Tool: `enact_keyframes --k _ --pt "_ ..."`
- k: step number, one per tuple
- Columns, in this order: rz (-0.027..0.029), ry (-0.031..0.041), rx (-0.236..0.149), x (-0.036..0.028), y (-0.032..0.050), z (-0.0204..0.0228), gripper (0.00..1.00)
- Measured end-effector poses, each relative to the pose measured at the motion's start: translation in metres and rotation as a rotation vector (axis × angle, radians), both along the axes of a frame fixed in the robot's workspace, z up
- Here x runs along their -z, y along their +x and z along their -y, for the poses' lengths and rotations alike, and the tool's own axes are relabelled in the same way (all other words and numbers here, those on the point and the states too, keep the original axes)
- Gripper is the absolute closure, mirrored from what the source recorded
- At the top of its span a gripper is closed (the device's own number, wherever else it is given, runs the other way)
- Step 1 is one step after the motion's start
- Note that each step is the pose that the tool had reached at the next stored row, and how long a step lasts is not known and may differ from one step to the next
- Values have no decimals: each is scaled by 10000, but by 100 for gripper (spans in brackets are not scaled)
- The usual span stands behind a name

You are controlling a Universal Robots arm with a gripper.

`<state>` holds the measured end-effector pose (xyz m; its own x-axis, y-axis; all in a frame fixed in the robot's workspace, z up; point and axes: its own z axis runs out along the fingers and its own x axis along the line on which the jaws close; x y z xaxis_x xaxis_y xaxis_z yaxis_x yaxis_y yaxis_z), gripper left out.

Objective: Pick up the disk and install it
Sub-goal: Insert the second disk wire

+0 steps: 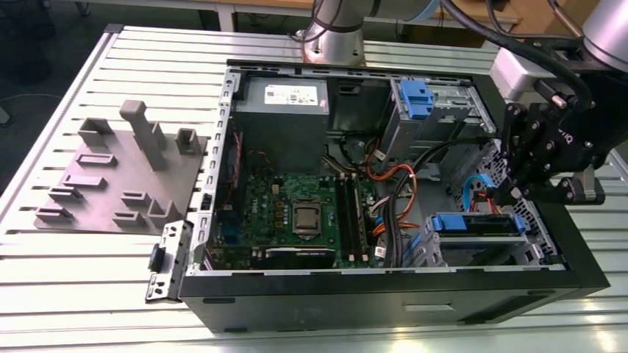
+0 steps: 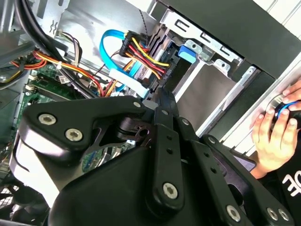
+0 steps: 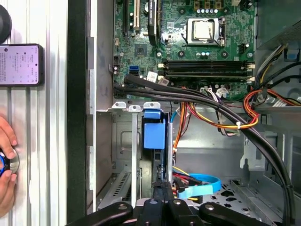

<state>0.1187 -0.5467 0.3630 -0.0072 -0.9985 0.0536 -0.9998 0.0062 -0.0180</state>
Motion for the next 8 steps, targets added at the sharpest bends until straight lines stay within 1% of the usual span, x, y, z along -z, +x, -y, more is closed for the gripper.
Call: enact_keyframes --k 2,6,8 --pt "0 -2 0 -18 0 -19 89" --pt "0 -3 0 -78 0 -41 89" --pt "0 -1 0 -83 0 -64 89"
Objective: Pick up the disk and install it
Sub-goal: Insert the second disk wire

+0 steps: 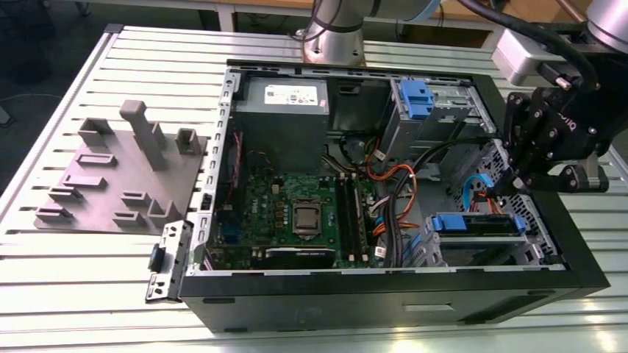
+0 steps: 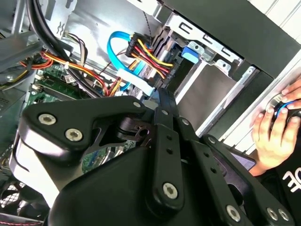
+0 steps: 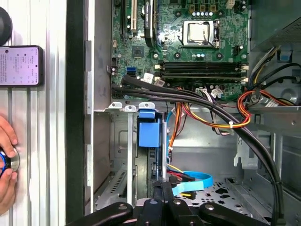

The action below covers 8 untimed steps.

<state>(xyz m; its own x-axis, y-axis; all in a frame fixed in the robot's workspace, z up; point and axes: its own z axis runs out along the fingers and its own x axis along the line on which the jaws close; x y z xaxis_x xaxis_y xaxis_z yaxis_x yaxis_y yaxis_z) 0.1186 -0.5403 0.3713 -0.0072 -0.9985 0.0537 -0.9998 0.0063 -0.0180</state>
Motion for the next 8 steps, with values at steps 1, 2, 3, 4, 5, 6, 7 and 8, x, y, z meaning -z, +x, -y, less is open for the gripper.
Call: enact_keyframes --k 1,2,3,4,5,6,7,8 --pt "0 -1 0 -1 0 -9 89" --pt "-1 -1 0 1 0 -20 89" --pt "-6 -1 0 4 0 -33 89" --pt "-12 -2 0 7 0 -41 89" --pt "-15 -2 1 10 -1 -45 89" --pt "-16 -1 1 13 -1 -48 89" --pt "-21 0 1 17 -1 -50 89" --pt "-27 -3 1 20 0 -52 89"
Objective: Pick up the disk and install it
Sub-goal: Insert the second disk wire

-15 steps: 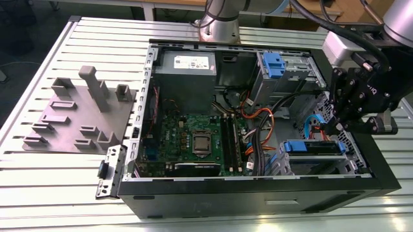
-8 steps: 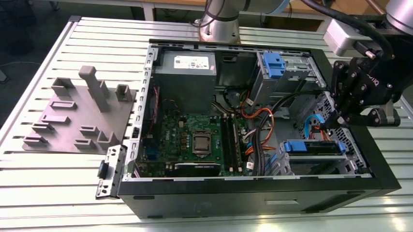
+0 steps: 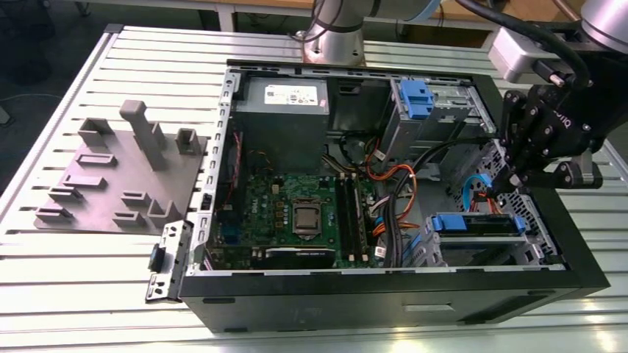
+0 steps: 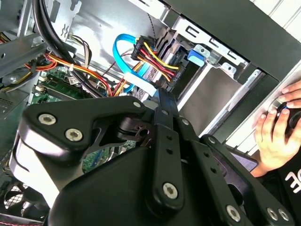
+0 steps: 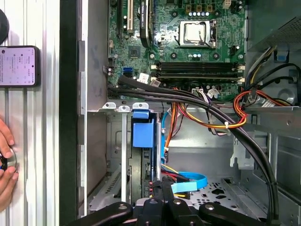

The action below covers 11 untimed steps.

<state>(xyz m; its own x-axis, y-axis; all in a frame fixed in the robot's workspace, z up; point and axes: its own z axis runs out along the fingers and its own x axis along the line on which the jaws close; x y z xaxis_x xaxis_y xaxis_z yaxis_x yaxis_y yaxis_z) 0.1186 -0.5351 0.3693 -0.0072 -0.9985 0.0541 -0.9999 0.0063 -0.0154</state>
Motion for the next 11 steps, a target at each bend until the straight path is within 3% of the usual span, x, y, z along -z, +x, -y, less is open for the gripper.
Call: enact_keyframes --k 5,6,11 --pt "-38 -94 0 34 0 -10 83" --pt "-48 -112 -1 43 0 -13 76" --pt "-87 -145 0 85 0 -23 76"
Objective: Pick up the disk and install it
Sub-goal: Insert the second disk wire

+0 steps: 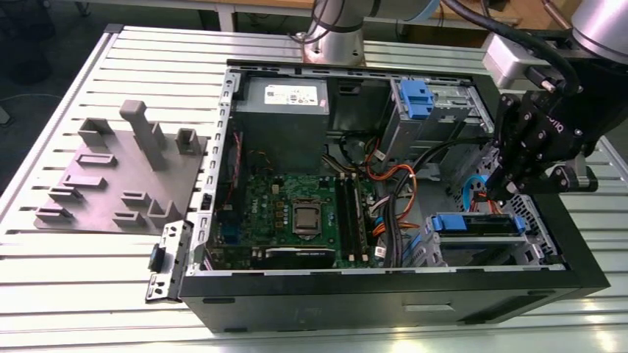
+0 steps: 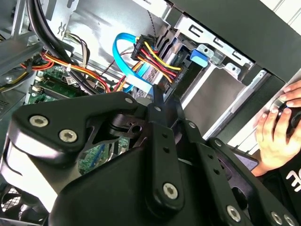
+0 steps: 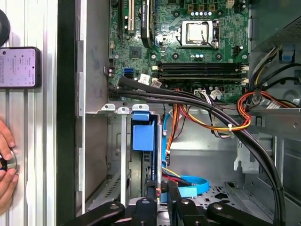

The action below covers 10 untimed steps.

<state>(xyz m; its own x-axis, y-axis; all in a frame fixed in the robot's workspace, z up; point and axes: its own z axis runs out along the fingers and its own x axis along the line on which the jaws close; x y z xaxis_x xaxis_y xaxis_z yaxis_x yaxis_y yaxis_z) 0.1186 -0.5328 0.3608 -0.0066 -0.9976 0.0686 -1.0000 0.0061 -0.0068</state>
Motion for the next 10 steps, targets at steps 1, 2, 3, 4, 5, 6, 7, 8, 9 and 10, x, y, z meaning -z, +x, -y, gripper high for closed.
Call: enact_keyframes --k 1,2,3,4,5,6,7,8,9,10 --pt "-7 0 0 7 0 0 76" --pt "-14 -1 0 13 0 -1 76" --pt "-21 0 -1 21 1 -1 76" --pt "-25 -1 0 28 1 -1 76" --pt "-30 -1 0 35 1 -1 76" --pt "-34 0 0 43 2 -1 76" --pt "-37 0 -1 51 3 -1 76" --pt "-41 0 0 58 3 -1 76" --pt "-43 0 -1 66 5 -1 76" --pt "-45 0 0 71 5 -1 76"
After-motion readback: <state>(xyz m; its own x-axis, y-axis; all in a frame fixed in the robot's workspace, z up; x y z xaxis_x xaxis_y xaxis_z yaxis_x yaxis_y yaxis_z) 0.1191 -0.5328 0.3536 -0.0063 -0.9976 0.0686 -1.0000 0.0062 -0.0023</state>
